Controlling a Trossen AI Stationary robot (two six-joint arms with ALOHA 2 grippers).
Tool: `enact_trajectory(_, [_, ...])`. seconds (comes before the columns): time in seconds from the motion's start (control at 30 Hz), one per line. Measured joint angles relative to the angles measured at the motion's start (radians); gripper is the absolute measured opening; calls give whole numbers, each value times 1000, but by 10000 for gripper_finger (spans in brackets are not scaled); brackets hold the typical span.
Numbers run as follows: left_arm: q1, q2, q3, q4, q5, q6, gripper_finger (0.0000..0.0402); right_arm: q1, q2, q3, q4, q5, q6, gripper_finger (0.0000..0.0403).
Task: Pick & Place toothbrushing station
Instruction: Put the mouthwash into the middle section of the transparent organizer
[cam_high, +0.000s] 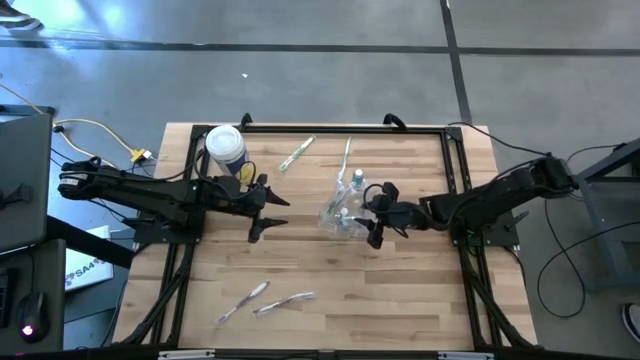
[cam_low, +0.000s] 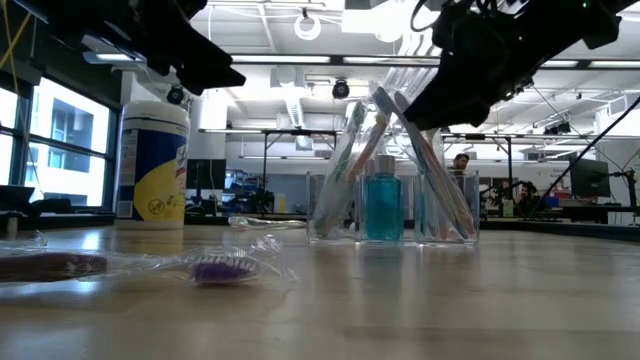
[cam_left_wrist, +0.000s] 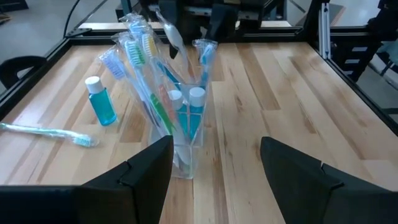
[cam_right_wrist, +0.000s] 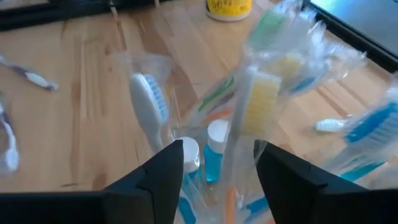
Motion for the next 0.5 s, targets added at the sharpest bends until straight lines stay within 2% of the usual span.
enact_trajectory(0.13, [0,0,0,-7,0,0,239,0,-50,0,-34,-14,0,181])
enact_trajectory(0.5, [0,0,0,-30,-1,23,239,0,-237,0,-77,-218,-32,172])
